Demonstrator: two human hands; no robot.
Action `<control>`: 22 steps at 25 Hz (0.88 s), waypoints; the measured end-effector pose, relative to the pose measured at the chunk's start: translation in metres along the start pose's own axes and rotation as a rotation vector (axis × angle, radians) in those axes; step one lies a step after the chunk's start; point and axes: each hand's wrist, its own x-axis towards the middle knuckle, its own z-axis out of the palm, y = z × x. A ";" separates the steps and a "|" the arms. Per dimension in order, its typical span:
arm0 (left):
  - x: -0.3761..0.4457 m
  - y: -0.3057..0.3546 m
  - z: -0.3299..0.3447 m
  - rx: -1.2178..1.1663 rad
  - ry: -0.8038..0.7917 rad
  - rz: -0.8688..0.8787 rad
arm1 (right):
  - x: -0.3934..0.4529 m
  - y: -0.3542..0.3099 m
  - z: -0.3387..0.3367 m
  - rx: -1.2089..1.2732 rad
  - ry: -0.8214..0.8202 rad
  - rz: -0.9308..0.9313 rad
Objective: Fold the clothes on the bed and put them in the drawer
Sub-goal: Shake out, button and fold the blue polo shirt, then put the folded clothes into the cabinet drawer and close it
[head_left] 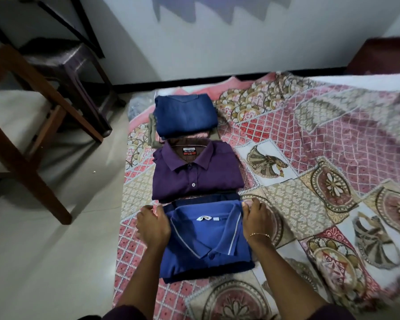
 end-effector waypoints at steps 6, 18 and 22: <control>-0.034 0.138 -0.055 -0.077 -0.007 0.500 | 0.040 -0.057 -0.105 -0.040 0.212 -0.238; -0.117 0.351 -0.181 0.159 0.227 1.124 | 0.125 -0.168 -0.330 0.073 0.671 -0.621; -0.143 0.398 -0.199 0.230 0.354 1.195 | 0.153 -0.181 -0.375 0.110 0.714 -0.756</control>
